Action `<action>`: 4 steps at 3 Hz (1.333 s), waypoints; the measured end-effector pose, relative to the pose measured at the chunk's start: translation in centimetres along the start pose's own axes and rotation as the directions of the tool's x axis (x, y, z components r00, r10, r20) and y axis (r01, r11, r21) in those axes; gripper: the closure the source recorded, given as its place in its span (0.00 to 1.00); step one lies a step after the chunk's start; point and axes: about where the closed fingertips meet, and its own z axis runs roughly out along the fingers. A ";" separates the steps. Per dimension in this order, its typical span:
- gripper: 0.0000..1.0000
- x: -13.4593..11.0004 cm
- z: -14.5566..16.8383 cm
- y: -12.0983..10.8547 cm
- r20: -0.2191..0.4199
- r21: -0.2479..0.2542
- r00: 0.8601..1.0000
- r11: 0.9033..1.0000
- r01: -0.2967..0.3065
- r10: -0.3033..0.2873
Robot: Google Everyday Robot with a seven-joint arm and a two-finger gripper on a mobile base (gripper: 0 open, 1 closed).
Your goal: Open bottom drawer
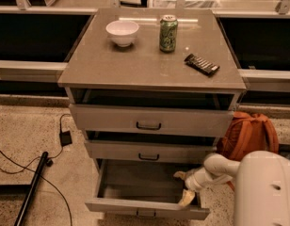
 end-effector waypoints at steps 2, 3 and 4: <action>0.68 5.6 4.5 -4.2 -0.022 0.062 0.999 0.998 -0.023 0.025; 0.91 6.1 6.5 -2.1 -0.008 0.027 1.000 1.000 -0.016 0.016; 1.00 4.8 8.1 2.0 0.004 -0.075 1.000 0.997 0.015 -0.015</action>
Offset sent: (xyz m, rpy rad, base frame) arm 0.0522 -0.0314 -0.1064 -0.0389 -0.0613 -0.0816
